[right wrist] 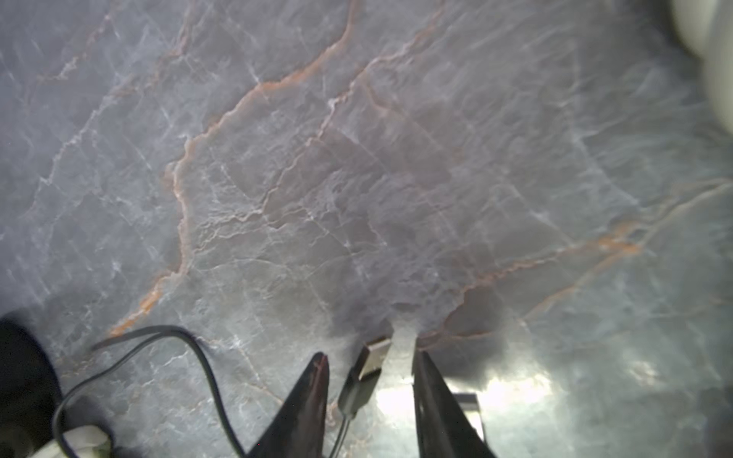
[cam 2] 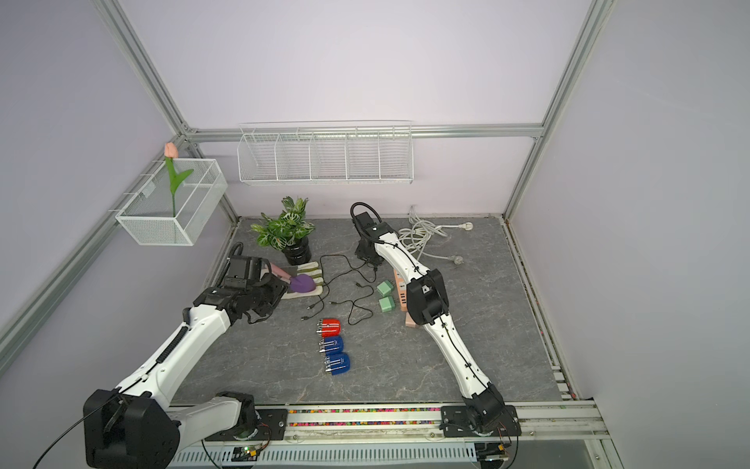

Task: Charge the electric shaver
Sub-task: Pick up the charging cable from the center of the board.

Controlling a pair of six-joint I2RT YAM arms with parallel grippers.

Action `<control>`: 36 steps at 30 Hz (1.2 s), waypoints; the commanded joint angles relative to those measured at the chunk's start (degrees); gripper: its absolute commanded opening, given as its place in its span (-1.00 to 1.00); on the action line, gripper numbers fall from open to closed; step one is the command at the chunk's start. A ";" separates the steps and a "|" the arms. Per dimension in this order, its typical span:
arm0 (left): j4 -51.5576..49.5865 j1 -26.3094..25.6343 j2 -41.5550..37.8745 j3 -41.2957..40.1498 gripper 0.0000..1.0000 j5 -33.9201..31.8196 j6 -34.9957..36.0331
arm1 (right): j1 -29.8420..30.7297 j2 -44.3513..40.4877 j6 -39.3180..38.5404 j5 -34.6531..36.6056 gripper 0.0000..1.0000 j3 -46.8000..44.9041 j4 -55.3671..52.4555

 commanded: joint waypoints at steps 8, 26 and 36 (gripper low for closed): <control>-1.89 -0.30 -0.32 1.58 0.04 -1.24 0.41 | 0.73 2.07 2.67 1.06 -0.84 0.07 -2.48; 27.51 -9.79 4.23 3.39 0.11 12.77 -32.48 | -1.58 -42.85 13.19 -10.31 -0.86 -55.98 47.36; 41.79 -20.62 17.11 9.41 0.21 12.36 -42.53 | -5.00 -53.54 28.28 -19.06 -0.86 -77.81 69.23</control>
